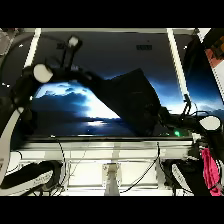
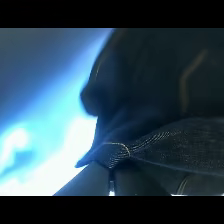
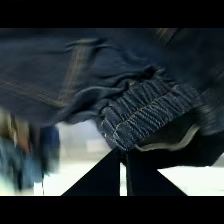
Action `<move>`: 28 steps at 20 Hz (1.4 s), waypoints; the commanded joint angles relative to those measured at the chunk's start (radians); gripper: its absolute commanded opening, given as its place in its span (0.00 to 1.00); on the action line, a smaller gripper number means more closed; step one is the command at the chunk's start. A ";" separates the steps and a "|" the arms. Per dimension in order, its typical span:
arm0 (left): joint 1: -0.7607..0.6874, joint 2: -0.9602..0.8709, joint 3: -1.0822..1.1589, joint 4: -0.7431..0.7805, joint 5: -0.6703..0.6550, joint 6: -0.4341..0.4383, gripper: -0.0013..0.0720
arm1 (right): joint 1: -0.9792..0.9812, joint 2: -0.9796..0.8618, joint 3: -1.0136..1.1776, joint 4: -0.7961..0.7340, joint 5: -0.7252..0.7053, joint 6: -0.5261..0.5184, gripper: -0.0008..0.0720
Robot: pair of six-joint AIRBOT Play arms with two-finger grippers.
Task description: Fold the clothes and pants, and hang the long-sleeved shirts on hangers.
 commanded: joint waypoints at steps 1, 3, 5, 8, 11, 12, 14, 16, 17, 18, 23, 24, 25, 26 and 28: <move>-0.040 -0.199 0.265 -0.124 0.039 0.041 0.03 | -0.001 0.017 0.020 -0.206 -0.149 0.229 0.04; -0.075 -0.320 0.365 -0.173 0.112 0.041 0.03 | -0.001 0.023 0.020 -0.341 -0.204 0.371 0.04; -0.119 -0.439 0.450 -0.239 0.196 0.086 0.03 | -0.001 0.024 0.019 -0.443 -0.268 0.479 0.04; -0.185 -0.600 0.566 -0.324 0.283 0.163 0.03 | -0.001 0.021 0.019 -0.527 -0.318 0.611 0.04; -0.254 -0.733 0.627 -0.391 0.566 0.232 0.03 | -0.001 0.011 0.019 -0.576 -0.352 0.636 0.05; -0.279 -0.766 0.627 -0.393 0.722 0.232 0.08 | -0.001 0.011 0.019 -0.578 -0.379 0.636 0.08; -0.312 -0.804 0.627 -0.393 0.878 0.232 0.65 | -0.001 0.011 0.020 -0.587 -0.457 0.636 0.50; -0.328 -0.809 0.627 -0.393 0.872 0.232 0.87 | -0.001 0.011 0.020 -0.626 -0.520 0.632 0.79; -0.330 -0.803 0.627 -0.393 0.872 0.232 0.87 | -0.001 0.011 0.020 -0.641 -0.525 0.632 0.79; -0.331 -0.790 0.627 -0.393 0.872 0.232 0.87 | -0.001 0.011 0.020 -0.649 -0.519 0.632 0.79; -0.285 -0.596 0.627 -0.393 0.672 0.229 0.79 | -0.117 0.011 0.050 -0.530 -0.121 0.316 0.75; -0.262 -0.538 0.628 -0.393 0.561 0.201 0.70 | -0.166 0.011 0.050 -0.442 -0.031 0.172 0.75; -0.233 -0.476 0.628 -0.393 0.440 0.152 0.70 | -0.211 0.006 0.050 -0.361 0.042 0.070 0.75; -0.205 -0.418 0.628 -0.393 0.329 0.118 0.70 | -0.253 -0.009 0.050 -0.290 0.103 -0.017 0.75; -0.156 -0.327 0.628 -0.385 0.154 0.115 0.72 | -0.325 -0.089 0.050 -0.150 0.189 -0.157 0.80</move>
